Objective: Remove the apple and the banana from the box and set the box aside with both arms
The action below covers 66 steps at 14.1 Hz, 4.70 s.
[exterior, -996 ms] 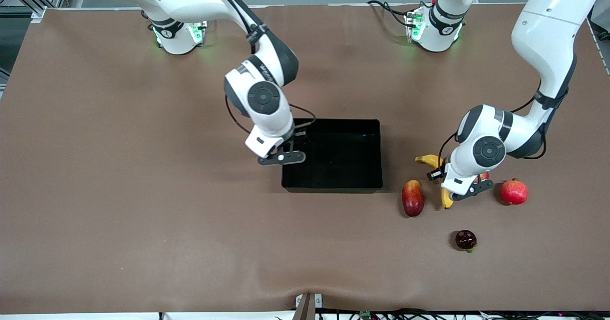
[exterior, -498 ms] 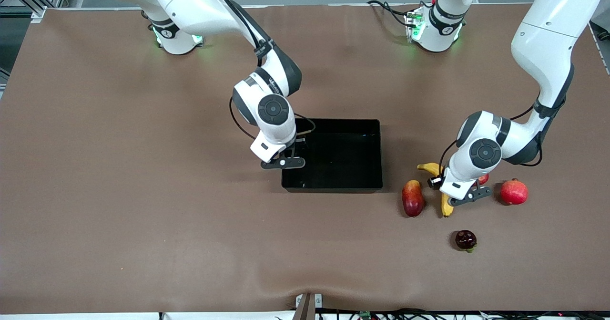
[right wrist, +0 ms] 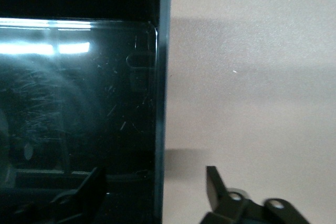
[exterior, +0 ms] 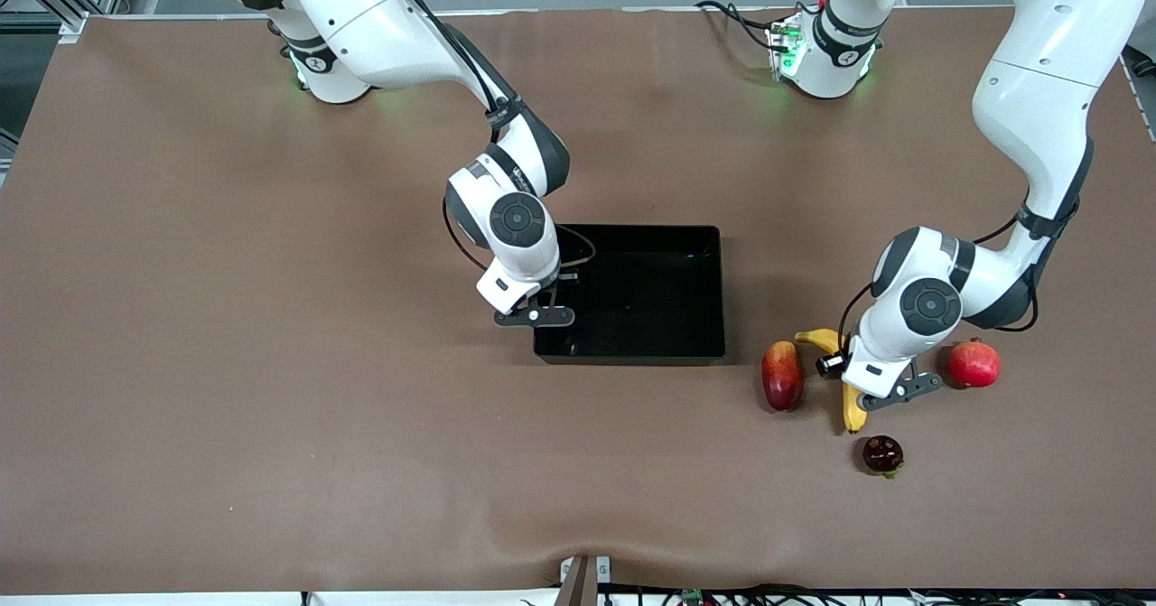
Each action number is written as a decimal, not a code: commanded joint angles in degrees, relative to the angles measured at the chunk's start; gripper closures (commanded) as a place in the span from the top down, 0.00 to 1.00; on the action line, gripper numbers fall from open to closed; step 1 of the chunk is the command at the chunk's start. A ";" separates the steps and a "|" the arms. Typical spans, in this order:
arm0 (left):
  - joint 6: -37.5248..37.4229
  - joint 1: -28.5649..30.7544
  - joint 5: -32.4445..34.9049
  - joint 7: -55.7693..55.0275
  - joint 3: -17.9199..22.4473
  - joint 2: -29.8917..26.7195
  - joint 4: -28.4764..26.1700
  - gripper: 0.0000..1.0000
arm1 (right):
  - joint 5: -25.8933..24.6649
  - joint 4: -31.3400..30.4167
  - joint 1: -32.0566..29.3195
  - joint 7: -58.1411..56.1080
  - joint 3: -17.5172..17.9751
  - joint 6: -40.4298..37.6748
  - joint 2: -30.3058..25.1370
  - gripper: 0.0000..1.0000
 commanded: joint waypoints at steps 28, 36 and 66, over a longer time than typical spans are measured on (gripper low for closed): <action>-53.47 10.30 -22.92 32.07 -8.09 -37.63 21.12 1.00 | 0.30 -7.34 -39.44 -36.98 0.36 -13.07 -19.94 0.00; -54.70 -13.24 -28.20 37.00 18.70 -45.27 13.57 1.00 | 0.39 -7.44 -56.85 -57.67 0.36 -8.08 -15.04 0.00; -53.21 -12.74 -28.11 38.05 20.92 -43.26 15.23 1.00 | -1.45 -7.52 -41.75 -37.49 0.63 -28.69 -39.26 1.00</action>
